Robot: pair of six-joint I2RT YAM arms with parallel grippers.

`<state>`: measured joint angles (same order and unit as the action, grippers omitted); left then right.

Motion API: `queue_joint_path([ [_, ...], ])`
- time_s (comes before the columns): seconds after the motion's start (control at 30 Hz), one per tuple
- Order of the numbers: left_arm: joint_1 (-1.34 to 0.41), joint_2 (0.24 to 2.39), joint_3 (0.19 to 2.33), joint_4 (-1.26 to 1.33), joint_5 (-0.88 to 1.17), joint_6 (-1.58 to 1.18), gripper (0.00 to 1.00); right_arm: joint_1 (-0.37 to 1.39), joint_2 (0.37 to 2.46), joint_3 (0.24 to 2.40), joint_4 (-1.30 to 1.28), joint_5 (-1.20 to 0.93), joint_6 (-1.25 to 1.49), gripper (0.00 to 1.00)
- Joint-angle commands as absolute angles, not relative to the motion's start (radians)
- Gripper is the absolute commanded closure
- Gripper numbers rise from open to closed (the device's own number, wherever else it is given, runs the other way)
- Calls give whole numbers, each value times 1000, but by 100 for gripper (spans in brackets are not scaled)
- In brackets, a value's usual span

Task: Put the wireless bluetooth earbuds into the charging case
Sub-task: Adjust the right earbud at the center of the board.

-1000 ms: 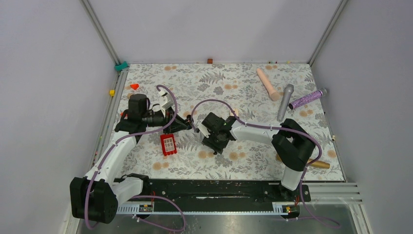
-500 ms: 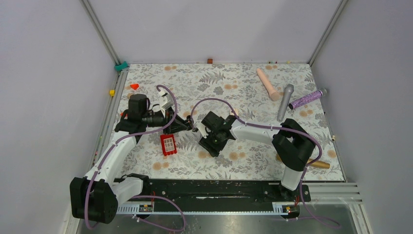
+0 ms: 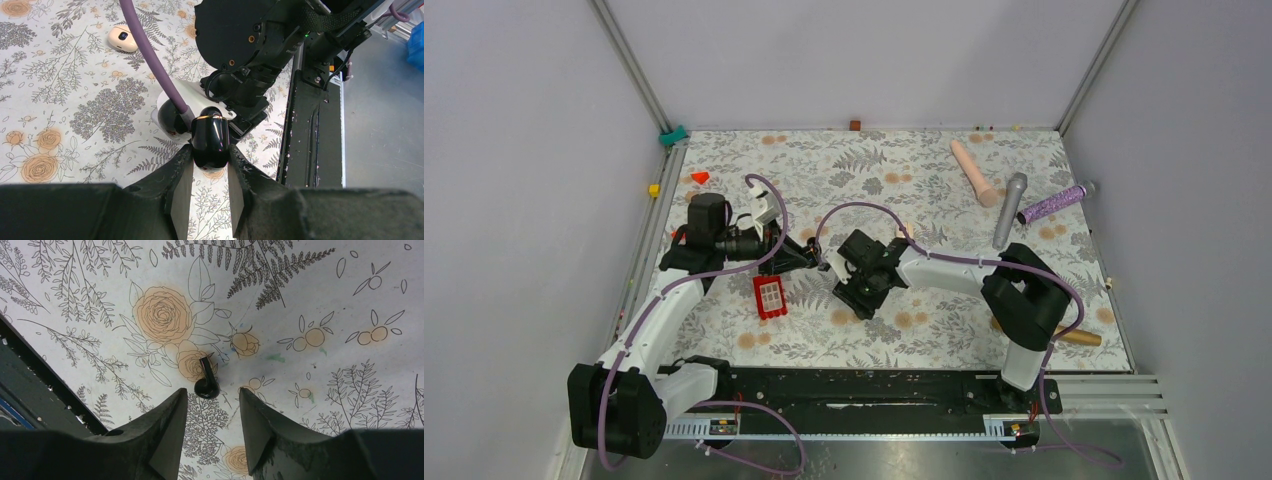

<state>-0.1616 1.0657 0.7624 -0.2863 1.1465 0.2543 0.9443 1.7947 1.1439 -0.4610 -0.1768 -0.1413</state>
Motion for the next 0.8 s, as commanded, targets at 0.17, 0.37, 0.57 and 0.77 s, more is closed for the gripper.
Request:
queue_joint_path([
  [0.17,-165,1040,792,-221,1199,267,100,983,1826,1123,-395,-199,-176,53],
  [0.37,-164,1039,793,-223,1203,266,100,991,1835,1127,-421,-176,-183,55],
  [0.57,-162,1036,792,-222,1210,266,100,979,1790,1121,-448,-188,-208,48],
  [0.77,-159,1033,790,-222,1231,268,100,863,1758,1113,-434,-400,-142,48],
])
